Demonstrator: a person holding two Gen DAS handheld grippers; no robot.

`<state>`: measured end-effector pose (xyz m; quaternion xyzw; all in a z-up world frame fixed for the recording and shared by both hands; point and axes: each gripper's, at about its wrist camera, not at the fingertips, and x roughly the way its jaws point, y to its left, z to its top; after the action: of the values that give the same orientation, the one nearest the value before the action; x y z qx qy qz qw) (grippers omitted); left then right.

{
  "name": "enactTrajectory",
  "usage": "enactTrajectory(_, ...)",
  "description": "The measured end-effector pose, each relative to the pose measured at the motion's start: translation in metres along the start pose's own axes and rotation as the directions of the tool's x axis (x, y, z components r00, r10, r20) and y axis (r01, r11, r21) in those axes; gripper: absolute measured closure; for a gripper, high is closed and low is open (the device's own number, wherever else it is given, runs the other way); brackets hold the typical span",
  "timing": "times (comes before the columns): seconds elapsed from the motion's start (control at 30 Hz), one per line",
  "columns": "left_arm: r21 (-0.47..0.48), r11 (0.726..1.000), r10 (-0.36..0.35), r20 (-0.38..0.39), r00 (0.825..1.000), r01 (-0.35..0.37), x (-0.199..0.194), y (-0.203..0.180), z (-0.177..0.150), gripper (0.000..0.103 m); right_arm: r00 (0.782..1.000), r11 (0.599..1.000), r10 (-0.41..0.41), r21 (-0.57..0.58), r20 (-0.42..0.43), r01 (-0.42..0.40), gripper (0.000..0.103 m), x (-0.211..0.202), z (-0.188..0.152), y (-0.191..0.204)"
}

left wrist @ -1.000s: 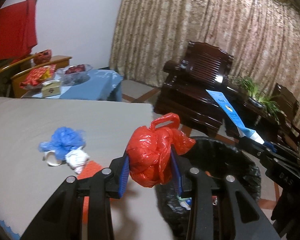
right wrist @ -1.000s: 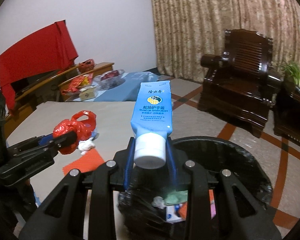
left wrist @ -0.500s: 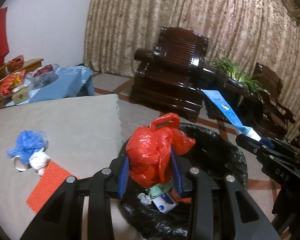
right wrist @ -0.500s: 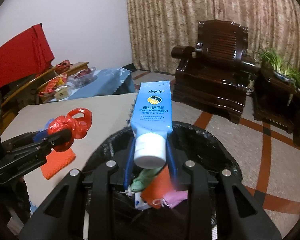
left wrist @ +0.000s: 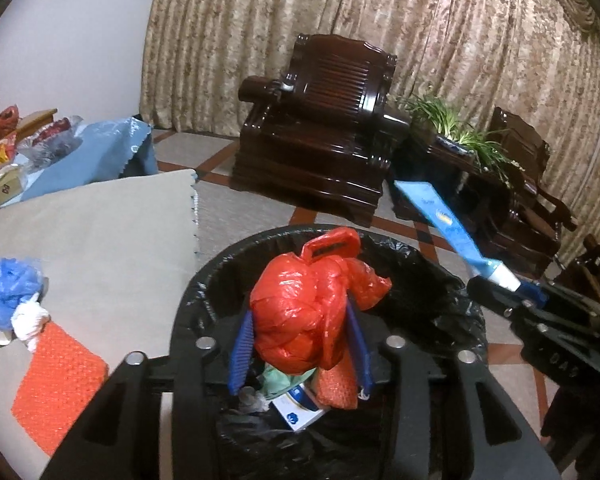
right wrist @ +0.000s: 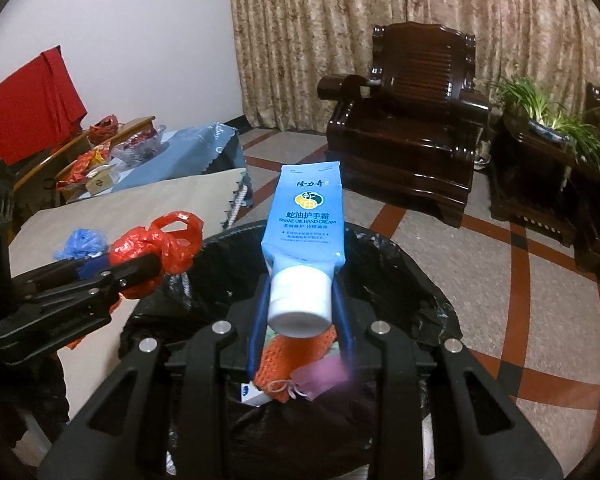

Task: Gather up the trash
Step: 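Carry the red bag and blue tube over the bin and release both, then move both grippers back to the orange foam net and blue bag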

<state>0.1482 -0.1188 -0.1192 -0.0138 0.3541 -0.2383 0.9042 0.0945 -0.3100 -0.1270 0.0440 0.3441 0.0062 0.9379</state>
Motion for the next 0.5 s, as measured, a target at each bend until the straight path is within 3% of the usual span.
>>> enactTrajectory(0.07, -0.007, 1.000, -0.015, -0.008, 1.000, 0.015, 0.001, 0.002, -0.002, 0.048, 1.000, 1.000, -0.021, 0.007, -0.001, 0.021, 0.048, 0.002, -0.002, -0.002)
enactTrajectory(0.17, -0.022, 1.000, -0.022, 0.001, 1.000, 0.022, -0.002, 0.004, -0.002, 0.034, 0.999, 0.999, -0.033, 0.006, -0.006, 0.033, 0.036, 0.004, -0.003, -0.002)
enactTrajectory(0.2, -0.026, 0.999, -0.022, 0.004, 1.000, 0.022, -0.003, 0.005, -0.002, 0.030, 0.999, 0.999, -0.040, 0.006, -0.005, 0.040, 0.026, 0.004, -0.004, -0.001)
enactTrajectory(0.27, -0.034, 0.999, -0.018, 0.008, 1.000, 0.018, -0.005, 0.009, -0.002, 0.021, 0.999, 0.999, -0.049, 0.007, 0.002, 0.049, 0.015, 0.003, -0.005, -0.001)
enactTrajectory(0.5, -0.062, 0.997, 0.037, 0.039, 0.999, -0.035, -0.023, 0.026, -0.005, 0.016, 0.999, 0.999, -0.024, 0.026, 0.021, 0.023, 0.008, -0.003, -0.001, 0.005)
